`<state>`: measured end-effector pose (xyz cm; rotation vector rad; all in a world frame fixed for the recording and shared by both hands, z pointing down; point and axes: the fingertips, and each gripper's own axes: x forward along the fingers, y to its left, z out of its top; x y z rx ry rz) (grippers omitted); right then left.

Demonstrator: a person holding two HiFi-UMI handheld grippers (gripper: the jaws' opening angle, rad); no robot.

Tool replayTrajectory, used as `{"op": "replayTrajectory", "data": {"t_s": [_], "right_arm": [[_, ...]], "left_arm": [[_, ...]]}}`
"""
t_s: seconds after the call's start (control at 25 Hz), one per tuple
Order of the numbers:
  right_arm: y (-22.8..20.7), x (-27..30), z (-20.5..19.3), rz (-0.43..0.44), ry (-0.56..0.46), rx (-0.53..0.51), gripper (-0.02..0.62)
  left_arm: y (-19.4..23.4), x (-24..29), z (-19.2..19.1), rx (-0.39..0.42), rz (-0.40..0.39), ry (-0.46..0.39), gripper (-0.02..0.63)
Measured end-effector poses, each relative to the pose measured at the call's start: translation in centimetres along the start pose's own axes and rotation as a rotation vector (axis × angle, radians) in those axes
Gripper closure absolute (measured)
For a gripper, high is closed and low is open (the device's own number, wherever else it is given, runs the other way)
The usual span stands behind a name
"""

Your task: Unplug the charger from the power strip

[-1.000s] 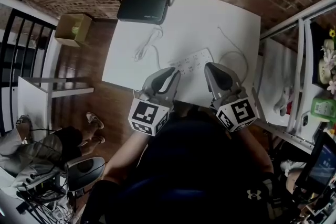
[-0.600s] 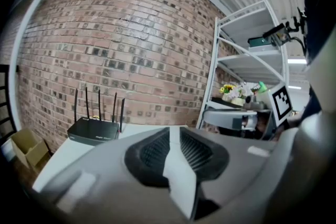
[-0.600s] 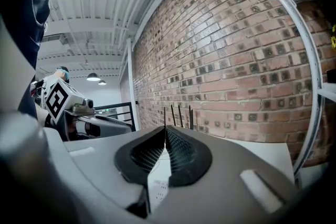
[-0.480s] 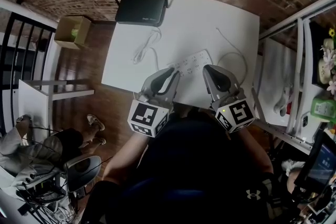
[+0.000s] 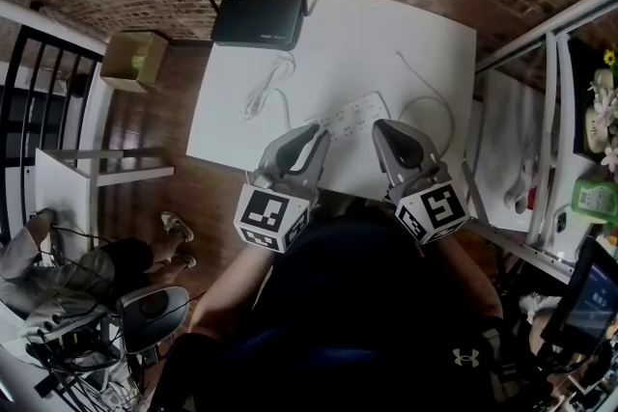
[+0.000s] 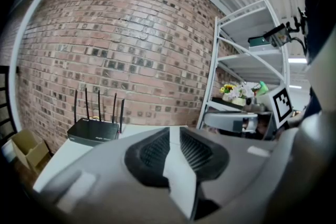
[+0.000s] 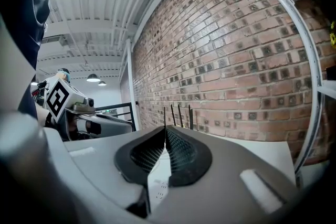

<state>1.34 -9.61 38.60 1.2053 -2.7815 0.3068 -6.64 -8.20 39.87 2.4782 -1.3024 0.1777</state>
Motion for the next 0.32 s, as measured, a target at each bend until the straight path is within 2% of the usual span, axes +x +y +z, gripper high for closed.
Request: {"op": "replayTrajectory", "data": {"t_s": [0.32], "right_arm": [[0.17, -0.33, -0.13, -0.005, -0.001, 0.000, 0.581]], "left_arm": [[-0.14, -0.28, -0.21, 0.001, 0.002, -0.002, 0.546]]}}
